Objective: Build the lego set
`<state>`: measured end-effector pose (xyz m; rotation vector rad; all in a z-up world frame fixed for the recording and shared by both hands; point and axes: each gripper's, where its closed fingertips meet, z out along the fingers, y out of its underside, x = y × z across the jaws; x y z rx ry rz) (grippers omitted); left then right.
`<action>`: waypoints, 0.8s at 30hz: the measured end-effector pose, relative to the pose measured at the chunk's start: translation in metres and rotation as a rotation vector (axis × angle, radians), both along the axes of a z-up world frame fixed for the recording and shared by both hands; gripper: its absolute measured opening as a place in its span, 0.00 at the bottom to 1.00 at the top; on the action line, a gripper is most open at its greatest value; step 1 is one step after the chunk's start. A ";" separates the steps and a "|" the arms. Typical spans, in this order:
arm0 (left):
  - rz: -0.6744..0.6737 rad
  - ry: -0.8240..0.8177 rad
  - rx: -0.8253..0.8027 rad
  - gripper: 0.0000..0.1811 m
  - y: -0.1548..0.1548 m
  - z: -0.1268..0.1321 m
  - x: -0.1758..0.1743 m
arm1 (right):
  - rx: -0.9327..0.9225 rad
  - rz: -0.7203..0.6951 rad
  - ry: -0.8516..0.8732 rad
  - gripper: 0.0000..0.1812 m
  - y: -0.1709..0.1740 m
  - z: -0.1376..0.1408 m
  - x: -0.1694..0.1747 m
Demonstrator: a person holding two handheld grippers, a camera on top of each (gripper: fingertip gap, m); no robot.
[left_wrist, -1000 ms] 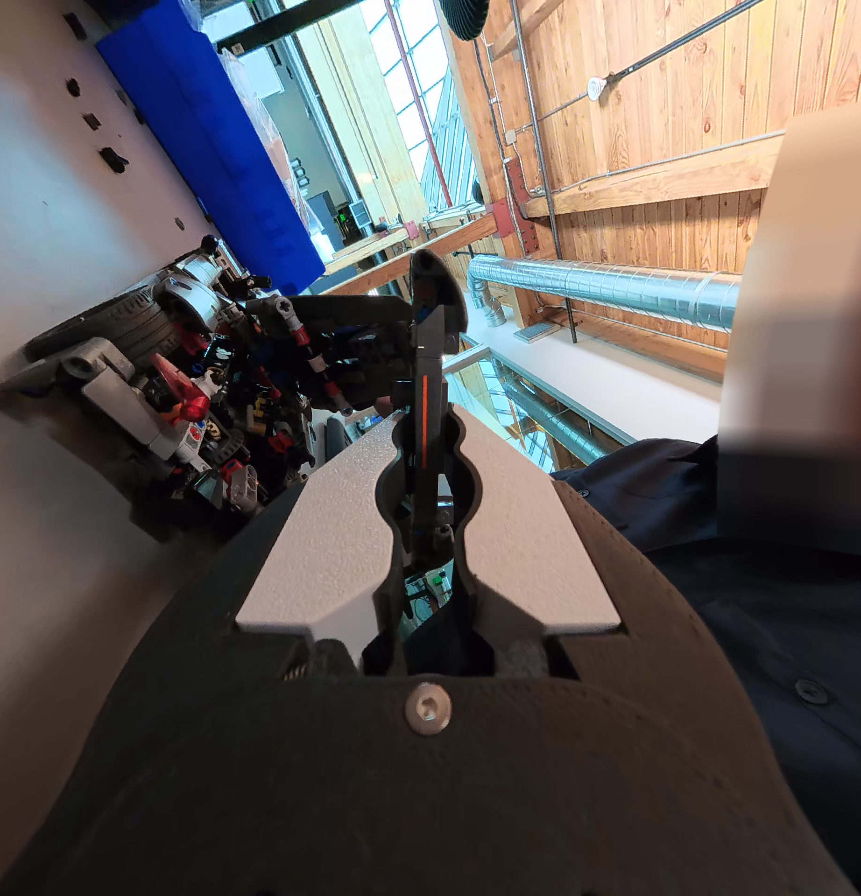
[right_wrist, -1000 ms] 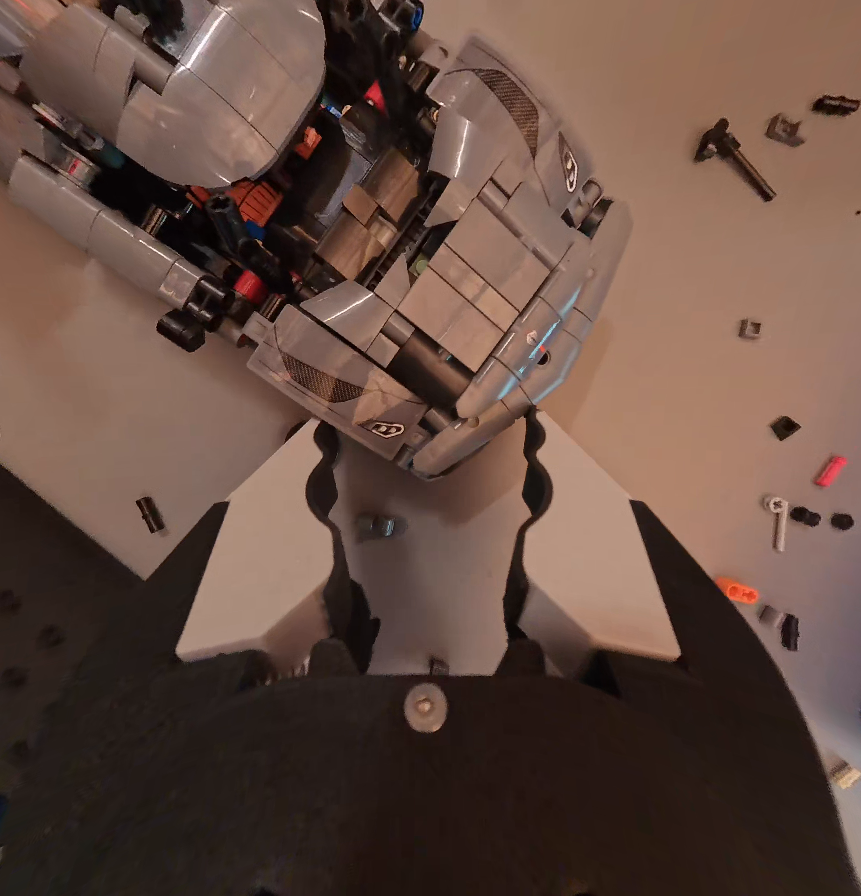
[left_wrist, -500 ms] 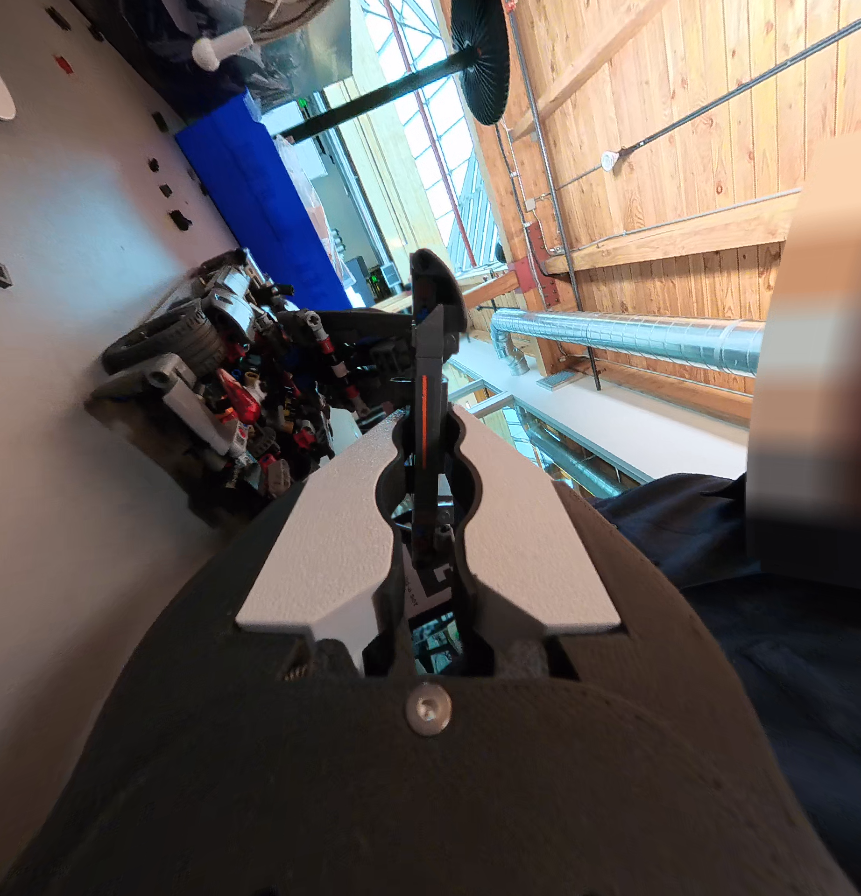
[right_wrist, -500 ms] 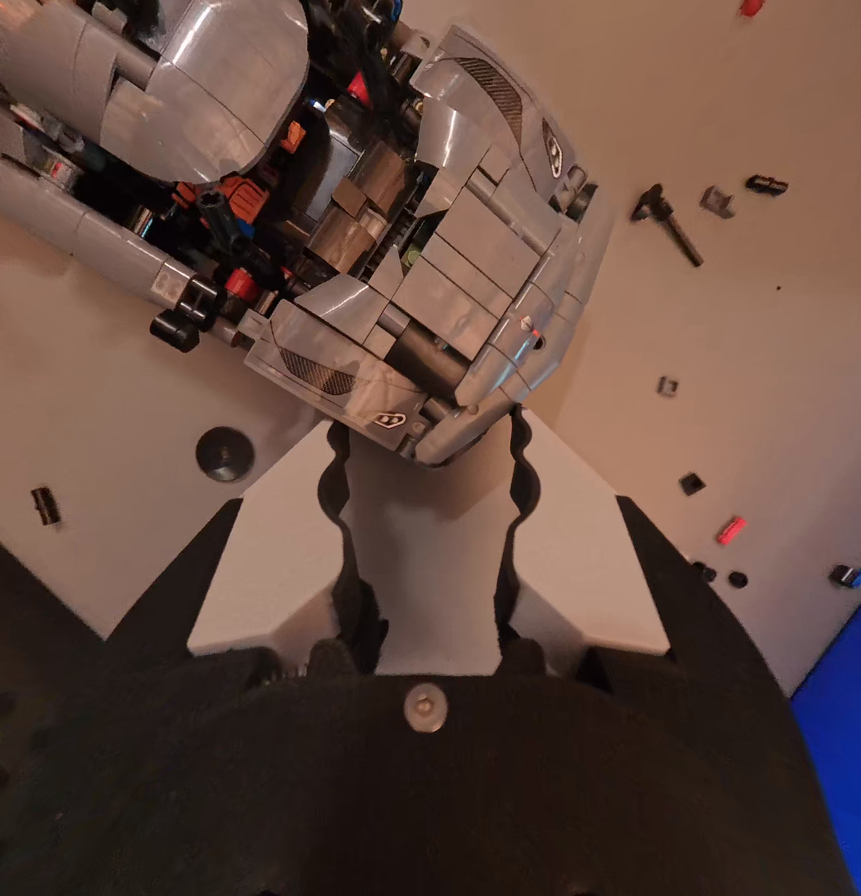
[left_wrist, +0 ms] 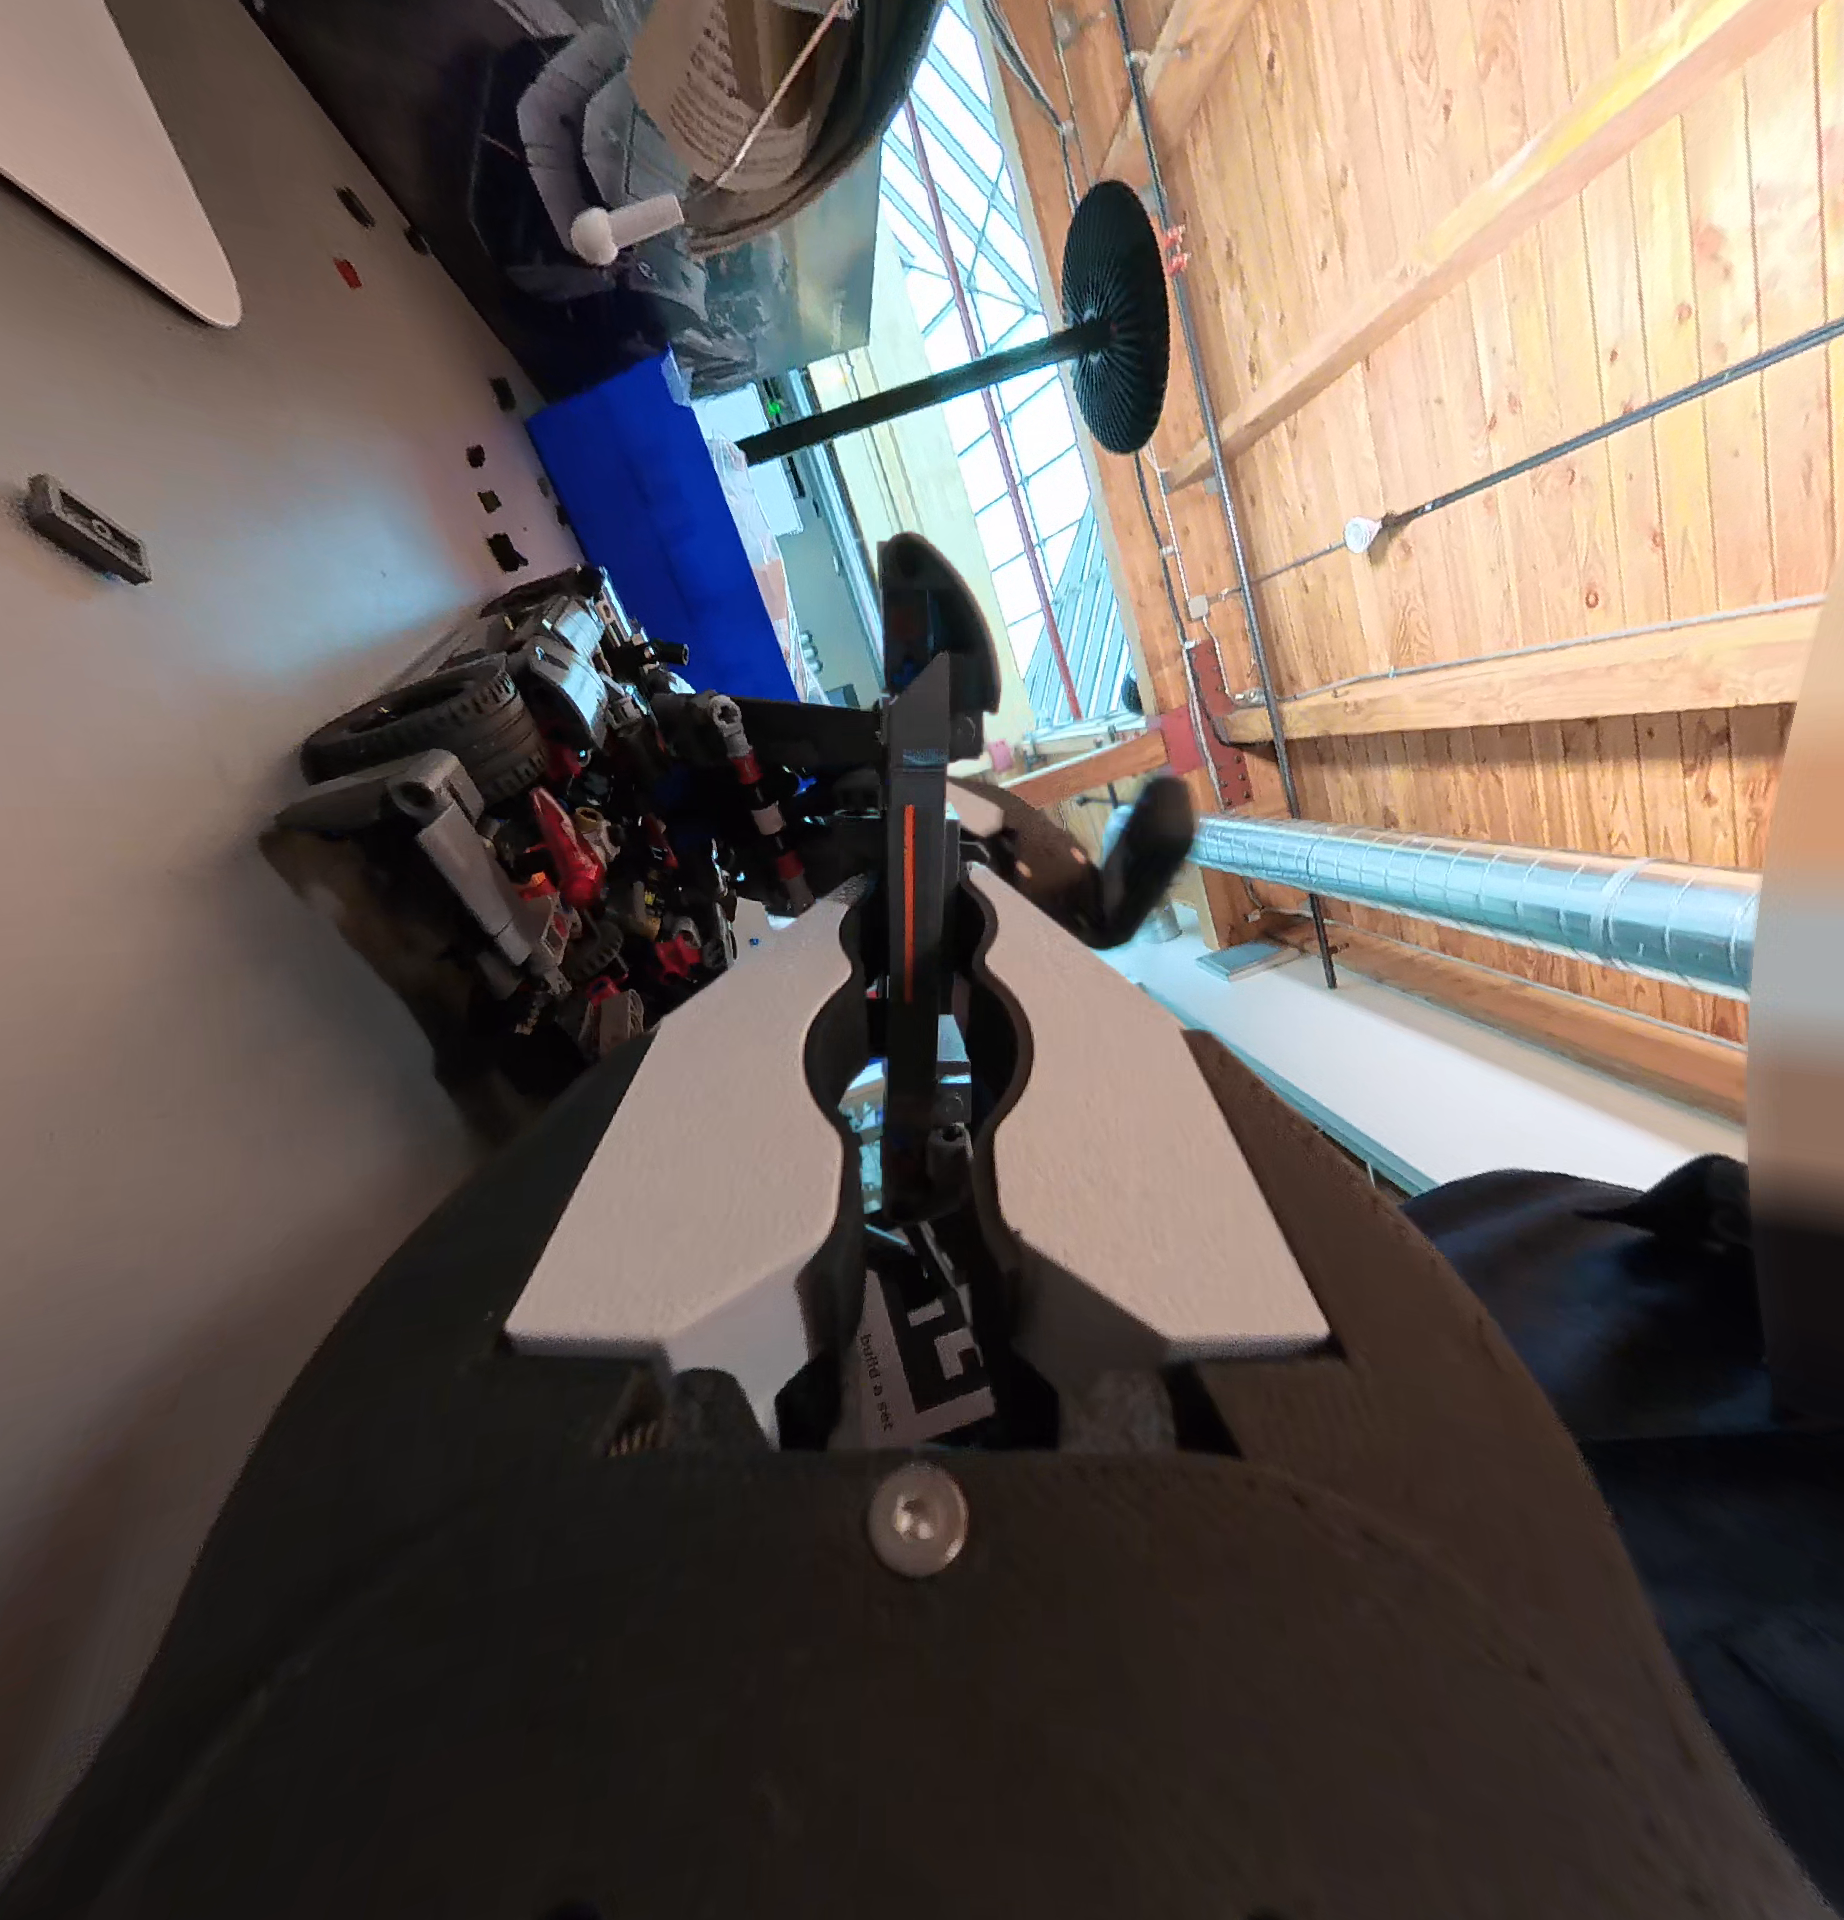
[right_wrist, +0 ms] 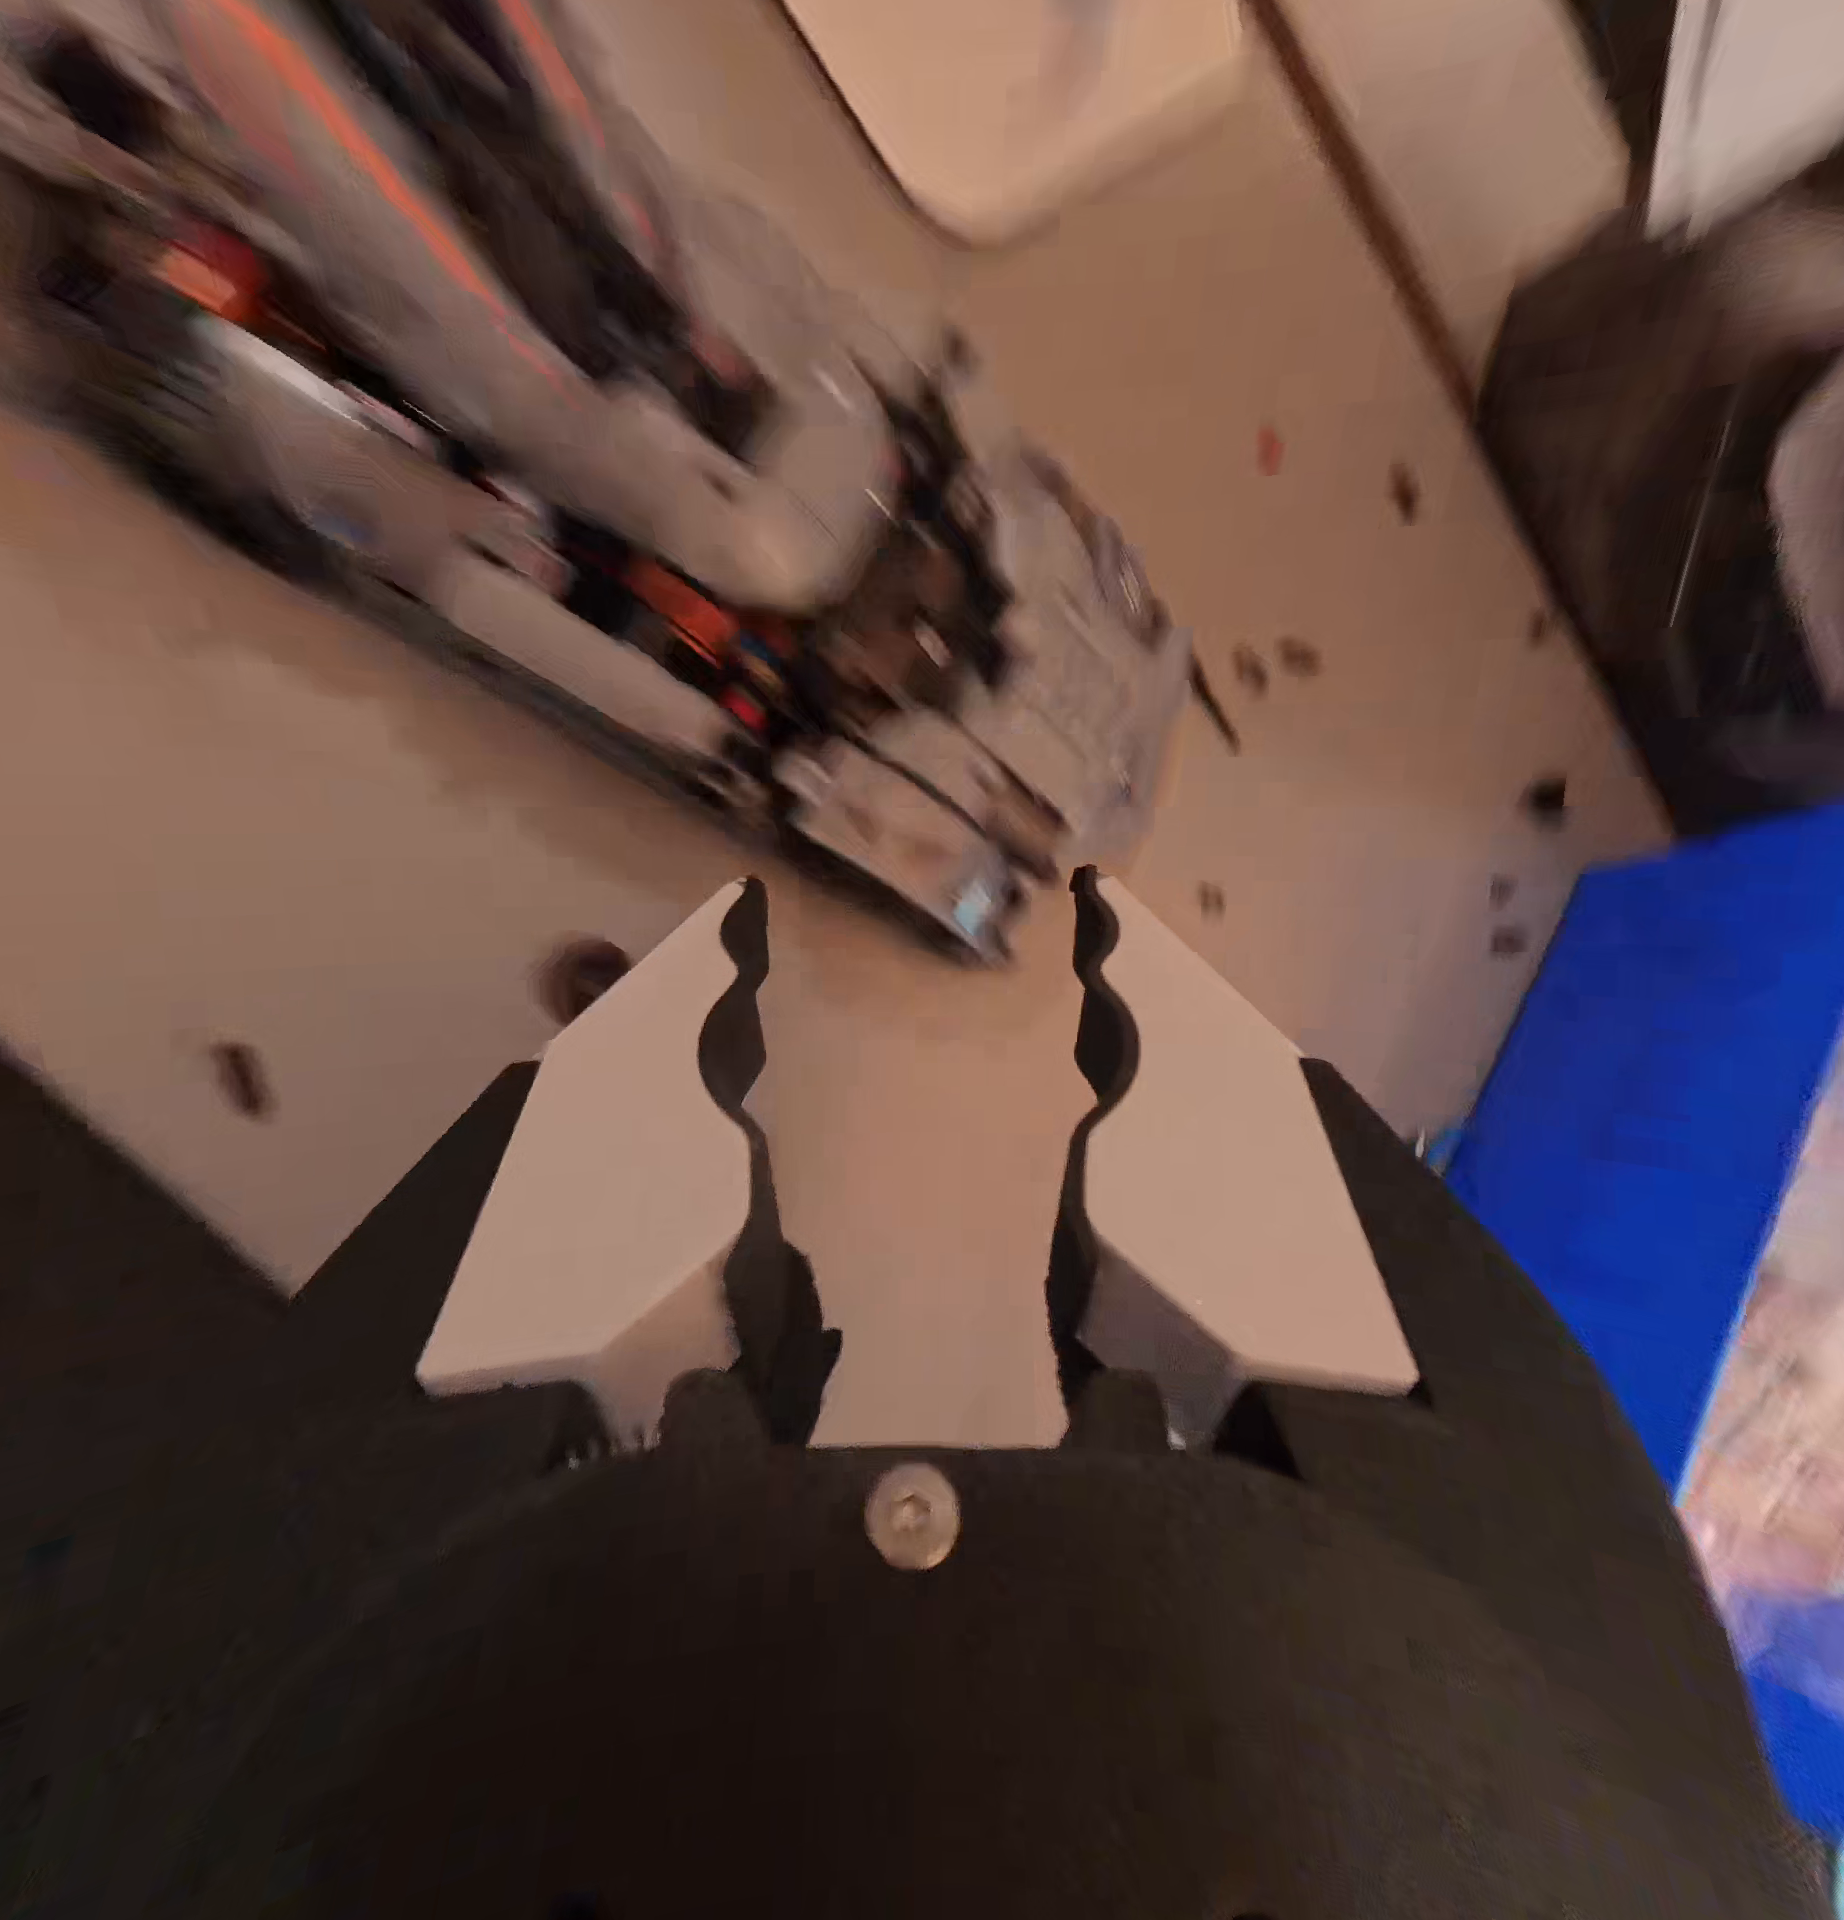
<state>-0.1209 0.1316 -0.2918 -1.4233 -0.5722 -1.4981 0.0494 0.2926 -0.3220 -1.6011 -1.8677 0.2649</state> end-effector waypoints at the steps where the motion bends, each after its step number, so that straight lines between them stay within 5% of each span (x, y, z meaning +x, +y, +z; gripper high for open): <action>1: 0.007 -0.001 -0.003 0.05 0.000 0.000 -0.001 | 0.033 0.070 0.037 0.30 -0.026 0.012 -0.013; 5: 0.033 -0.015 -0.026 0.05 0.003 -0.001 -0.001 | 0.130 0.347 0.228 0.30 -0.135 0.047 -0.068; 8: 0.041 -0.020 -0.049 0.05 0.005 -0.002 0.006 | 0.273 0.450 0.190 0.30 -0.165 0.028 -0.094; 12: 0.064 -0.015 -0.058 0.06 0.004 -0.002 0.012 | 0.408 0.517 0.132 0.27 -0.174 0.000 -0.111; 15: 0.065 -0.040 -0.071 0.05 0.003 -0.008 0.011 | 0.447 0.494 0.175 0.17 -0.168 0.005 -0.114; 24: 0.050 -0.044 -0.033 0.06 0.008 -0.006 0.012 | 0.499 0.478 0.169 0.12 -0.157 0.006 -0.117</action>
